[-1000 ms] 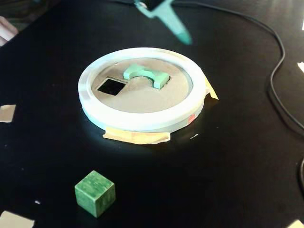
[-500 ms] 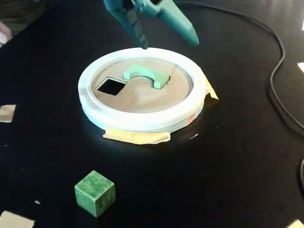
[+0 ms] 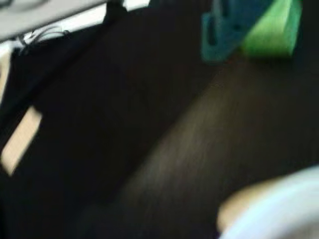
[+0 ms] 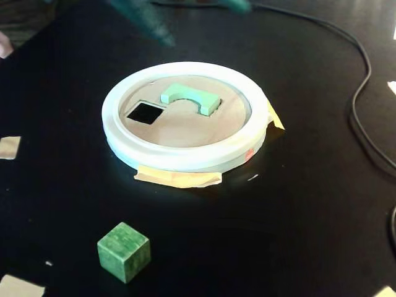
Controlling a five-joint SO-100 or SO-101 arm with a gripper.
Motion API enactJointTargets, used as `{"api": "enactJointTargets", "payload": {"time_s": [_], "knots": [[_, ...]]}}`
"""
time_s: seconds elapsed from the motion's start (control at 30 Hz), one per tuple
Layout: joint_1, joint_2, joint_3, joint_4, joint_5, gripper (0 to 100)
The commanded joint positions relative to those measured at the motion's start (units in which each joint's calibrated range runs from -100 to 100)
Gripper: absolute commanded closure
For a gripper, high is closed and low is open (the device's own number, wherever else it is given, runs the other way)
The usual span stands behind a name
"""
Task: Pick up the U shape block and drop it in corresponding U shaped hole
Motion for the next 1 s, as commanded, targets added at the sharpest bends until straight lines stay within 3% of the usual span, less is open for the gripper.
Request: {"api": "enactJointTargets", "payload": {"time_s": [0.0, 0.3, 0.6, 0.97], "knots": [[8.89, -22.83, 17.38, 0.39, 1.27, 0], [24.25, -56.41, 51.9, 0.39, 2.39, 0], [24.12, -81.58, 82.14, -11.25, 2.39, 0], [23.25, -102.09, 108.27, -15.17, 2.25, 0]]}}
